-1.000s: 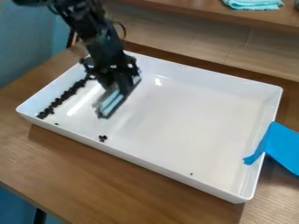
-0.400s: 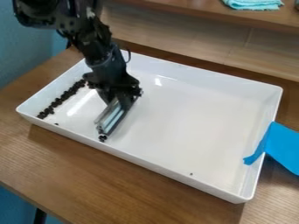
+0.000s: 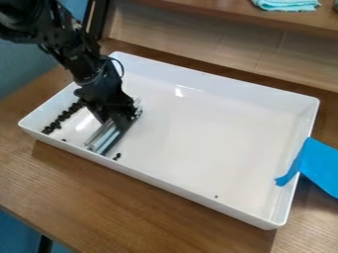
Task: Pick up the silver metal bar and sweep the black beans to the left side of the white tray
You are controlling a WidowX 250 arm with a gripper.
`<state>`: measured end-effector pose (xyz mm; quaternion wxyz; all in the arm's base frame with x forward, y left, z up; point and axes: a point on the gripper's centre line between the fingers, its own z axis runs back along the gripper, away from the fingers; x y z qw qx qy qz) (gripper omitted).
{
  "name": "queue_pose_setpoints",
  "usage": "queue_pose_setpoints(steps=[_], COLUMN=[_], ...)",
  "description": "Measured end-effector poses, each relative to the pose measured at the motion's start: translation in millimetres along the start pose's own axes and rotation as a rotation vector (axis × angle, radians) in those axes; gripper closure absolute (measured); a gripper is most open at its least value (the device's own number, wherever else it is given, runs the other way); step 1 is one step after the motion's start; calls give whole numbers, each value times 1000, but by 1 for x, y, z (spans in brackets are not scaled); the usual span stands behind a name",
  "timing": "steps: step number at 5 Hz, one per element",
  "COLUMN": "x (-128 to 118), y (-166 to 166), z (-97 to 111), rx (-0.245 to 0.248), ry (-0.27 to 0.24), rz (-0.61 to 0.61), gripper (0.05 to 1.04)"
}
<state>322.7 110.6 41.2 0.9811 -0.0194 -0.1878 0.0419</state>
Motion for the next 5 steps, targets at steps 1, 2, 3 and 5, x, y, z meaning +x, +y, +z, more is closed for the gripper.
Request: queue_pose_setpoints(steps=[1, 2, 3, 5], x=[-4, 2, 7, 3], y=[24, 52, 85, 84], z=[2, 2, 3, 15], rx=[2, 19, 45, -36], ry=[19, 6, -25, 27], rz=[-6, -3, 3, 26], gripper=[703, 703, 703, 703])
